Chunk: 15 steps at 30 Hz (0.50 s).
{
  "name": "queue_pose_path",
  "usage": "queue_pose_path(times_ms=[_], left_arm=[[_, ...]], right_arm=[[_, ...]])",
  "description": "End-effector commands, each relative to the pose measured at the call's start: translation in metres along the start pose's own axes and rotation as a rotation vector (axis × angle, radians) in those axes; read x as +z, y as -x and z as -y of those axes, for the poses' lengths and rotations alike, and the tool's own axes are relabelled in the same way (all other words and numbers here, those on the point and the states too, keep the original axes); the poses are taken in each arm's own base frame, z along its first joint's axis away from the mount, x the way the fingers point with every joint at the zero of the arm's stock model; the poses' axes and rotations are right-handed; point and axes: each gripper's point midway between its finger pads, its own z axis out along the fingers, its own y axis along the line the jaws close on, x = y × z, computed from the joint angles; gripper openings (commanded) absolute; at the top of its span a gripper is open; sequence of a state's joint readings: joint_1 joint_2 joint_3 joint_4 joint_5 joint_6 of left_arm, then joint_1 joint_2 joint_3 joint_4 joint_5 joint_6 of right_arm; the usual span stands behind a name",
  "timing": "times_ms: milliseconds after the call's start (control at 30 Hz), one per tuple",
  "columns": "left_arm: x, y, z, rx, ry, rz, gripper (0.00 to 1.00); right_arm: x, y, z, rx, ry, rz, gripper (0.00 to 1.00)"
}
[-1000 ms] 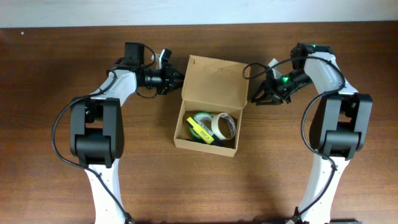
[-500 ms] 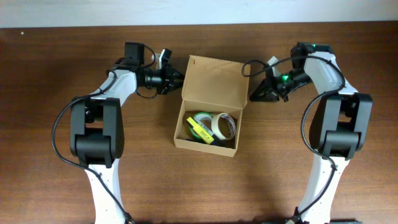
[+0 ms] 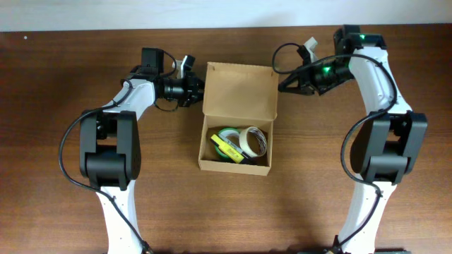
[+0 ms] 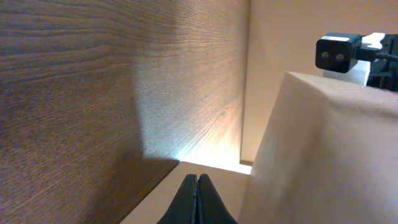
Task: Pack container
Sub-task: 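Hold the lid with both grippers and tilt it forward over the box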
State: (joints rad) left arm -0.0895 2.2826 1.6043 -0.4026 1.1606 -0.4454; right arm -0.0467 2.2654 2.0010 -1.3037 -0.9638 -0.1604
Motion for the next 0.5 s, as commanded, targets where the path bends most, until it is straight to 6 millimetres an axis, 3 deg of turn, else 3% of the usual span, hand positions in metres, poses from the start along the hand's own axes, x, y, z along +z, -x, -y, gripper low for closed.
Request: queue_pose_path(times_ms=[0, 467], left_arm=[[0.005, -0.007, 0.001, 0.020, -0.042, -0.031, 0.02], [0.000, -0.021, 0.031, 0.063, -0.222, -0.106, 0.02]], right_arm=[[-0.001, 0.002, -0.030, -0.076, 0.035, 0.010, 0.09], [0.000, -0.008, -0.033, -0.051, 0.011, -0.024, 0.09]])
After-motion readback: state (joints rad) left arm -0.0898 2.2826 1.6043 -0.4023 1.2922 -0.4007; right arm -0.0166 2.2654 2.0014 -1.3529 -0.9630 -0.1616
